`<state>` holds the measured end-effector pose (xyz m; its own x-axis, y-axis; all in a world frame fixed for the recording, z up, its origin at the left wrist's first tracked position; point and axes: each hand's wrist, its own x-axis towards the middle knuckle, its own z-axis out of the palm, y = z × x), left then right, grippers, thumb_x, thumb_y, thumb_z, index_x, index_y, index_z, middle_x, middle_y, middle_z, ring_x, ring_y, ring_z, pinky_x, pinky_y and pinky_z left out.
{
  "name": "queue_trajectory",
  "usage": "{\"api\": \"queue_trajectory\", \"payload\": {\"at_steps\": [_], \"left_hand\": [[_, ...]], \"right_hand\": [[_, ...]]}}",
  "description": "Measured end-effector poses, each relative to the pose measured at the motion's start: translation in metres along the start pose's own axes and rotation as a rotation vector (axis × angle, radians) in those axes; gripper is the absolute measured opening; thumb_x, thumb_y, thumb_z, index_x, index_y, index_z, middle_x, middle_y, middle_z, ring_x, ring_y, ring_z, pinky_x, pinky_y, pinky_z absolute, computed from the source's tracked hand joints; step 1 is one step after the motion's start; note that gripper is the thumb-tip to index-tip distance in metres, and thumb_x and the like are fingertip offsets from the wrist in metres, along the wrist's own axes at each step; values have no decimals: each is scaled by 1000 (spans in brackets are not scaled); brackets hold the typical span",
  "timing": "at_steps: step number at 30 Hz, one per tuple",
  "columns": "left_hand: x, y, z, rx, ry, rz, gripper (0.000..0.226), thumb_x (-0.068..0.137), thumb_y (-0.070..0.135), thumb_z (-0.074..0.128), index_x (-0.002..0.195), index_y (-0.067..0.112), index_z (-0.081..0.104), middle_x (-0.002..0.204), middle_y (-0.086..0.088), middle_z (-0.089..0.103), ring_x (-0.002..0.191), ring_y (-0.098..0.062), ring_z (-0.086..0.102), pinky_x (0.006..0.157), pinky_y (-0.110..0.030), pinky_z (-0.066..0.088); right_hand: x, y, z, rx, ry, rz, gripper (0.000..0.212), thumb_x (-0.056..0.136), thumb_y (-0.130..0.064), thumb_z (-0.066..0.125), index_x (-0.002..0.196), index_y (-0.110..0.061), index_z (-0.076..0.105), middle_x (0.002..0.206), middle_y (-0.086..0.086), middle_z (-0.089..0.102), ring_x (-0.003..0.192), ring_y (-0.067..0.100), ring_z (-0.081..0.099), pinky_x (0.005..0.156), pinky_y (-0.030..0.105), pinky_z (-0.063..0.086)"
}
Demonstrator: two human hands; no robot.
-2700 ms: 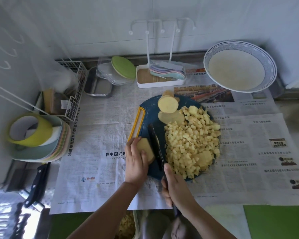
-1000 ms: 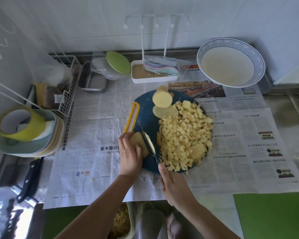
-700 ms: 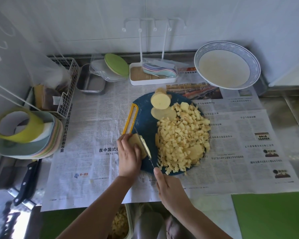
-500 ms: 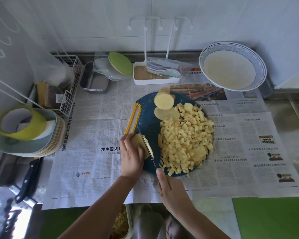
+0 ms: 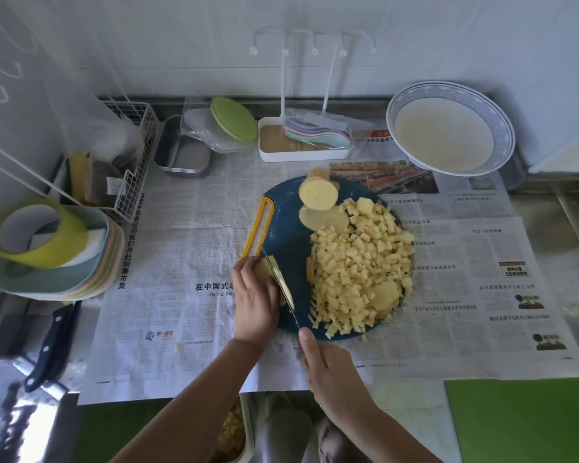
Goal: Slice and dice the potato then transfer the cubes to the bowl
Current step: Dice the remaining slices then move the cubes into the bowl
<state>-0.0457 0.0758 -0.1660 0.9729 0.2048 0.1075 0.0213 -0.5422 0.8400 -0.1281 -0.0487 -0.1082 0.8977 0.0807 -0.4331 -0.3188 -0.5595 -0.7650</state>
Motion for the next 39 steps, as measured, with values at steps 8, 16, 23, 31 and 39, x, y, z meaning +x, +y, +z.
{"api": "queue_trajectory", "payload": {"at_steps": [8, 16, 23, 31, 39], "left_hand": [[-1, 0, 2, 20, -6, -12, 51, 91, 29, 31, 127, -6, 42, 125, -17, 38, 116, -24, 38, 103, -39, 36], [-1, 2, 3, 14, -2, -23, 50, 85, 25, 29, 123, -4, 45, 121, -6, 35, 110, -14, 36, 100, -34, 35], [2, -4, -1, -72, 86, -19, 31, 95, 18, 35, 118, 2, 48, 114, -2, 41, 105, 0, 41, 95, -10, 32], [4, -4, 2, -50, 117, -33, 33, 95, 22, 33, 111, -2, 49, 109, -2, 42, 99, -9, 42, 90, -8, 32], [4, -6, 5, -46, 148, -9, 37, 91, 22, 29, 108, -4, 48, 107, -4, 41, 96, -5, 38, 90, -10, 31]], "right_hand": [[2, -16, 3, -36, -44, 95, 53, 95, -53, 19, 60, -19, 38, 53, -3, 39, 47, 6, 41, 53, 17, 35], [32, -15, 11, -58, -30, 140, 60, 95, -56, 22, 54, -15, 38, 53, -2, 44, 47, 8, 42, 48, 21, 32], [34, 0, -22, 608, -275, 407, 59, 92, -67, 35, 65, -15, 42, 48, 1, 32, 36, 15, 30, 37, 23, 27], [15, -6, -21, 470, -192, 198, 62, 94, -62, 34, 60, -11, 43, 46, 4, 36, 36, 18, 33, 38, 27, 30], [6, -5, -9, 373, -166, 160, 71, 91, -66, 32, 62, -4, 45, 51, 12, 34, 35, 20, 31, 37, 27, 27]]}}
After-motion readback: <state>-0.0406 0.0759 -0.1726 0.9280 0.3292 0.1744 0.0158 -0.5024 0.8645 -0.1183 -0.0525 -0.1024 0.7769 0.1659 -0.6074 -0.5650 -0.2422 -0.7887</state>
